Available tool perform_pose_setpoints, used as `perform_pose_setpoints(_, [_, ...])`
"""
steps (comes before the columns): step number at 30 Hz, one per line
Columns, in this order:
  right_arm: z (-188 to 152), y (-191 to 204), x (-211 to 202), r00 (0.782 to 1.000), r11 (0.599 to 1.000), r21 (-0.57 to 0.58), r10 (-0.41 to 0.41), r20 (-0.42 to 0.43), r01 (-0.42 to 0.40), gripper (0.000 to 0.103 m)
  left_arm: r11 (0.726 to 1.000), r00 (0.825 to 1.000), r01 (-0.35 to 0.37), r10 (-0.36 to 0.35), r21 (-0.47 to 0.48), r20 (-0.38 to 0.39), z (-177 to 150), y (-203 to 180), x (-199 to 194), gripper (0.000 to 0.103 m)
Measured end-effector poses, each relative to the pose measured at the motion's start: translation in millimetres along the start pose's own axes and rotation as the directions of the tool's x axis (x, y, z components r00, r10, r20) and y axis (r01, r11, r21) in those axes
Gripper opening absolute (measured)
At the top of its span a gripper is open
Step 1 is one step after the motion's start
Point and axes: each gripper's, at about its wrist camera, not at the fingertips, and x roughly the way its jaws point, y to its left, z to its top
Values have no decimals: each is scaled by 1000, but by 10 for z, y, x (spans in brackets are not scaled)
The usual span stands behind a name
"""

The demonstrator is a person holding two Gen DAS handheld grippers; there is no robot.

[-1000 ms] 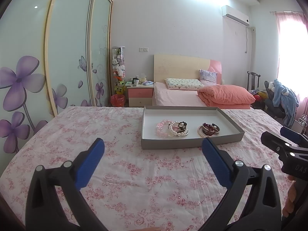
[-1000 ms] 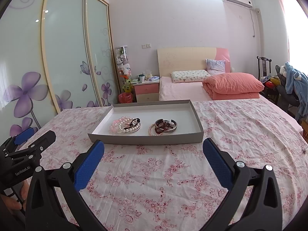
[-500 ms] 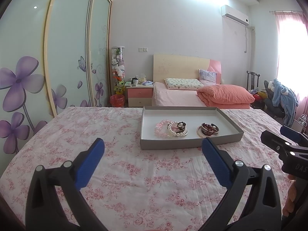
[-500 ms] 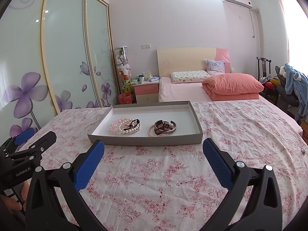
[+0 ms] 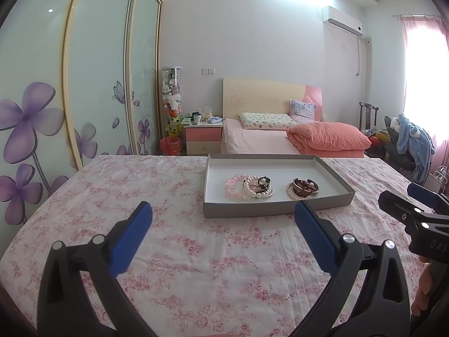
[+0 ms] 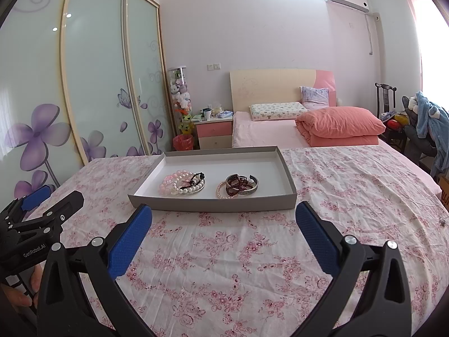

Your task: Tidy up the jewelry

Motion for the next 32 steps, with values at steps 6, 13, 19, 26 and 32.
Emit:
perform_pose_setpoints(6, [4, 0, 0, 1000, 1000, 0, 1, -2, -1, 101, 1000, 1000, -1, 1, 0, -1, 2, -3, 1, 99])
perform_pose_setpoints(13, [9, -7, 7, 1000, 1000, 1, 1, -3, -1, 101, 1000, 1000, 0, 0, 2, -4, 0, -14, 7, 99])
perform_pose_setpoints(19, [4, -15, 8, 1000, 1000, 2, 3, -4, -3, 101, 1000, 1000, 0, 0, 2, -4, -6, -22, 11, 99])
perform_pose_setpoints(26, [-1, -22, 8, 1000, 1000, 3, 2, -4, -2, 101, 1000, 1000, -2, 2, 1, -10, -20, -17, 24, 99])
perform_pose_setpoints(32, [-7, -30, 7, 1000, 1000, 2, 2, -4, -2, 101, 1000, 1000, 4, -4, 0, -17, -8, 7, 33, 99])
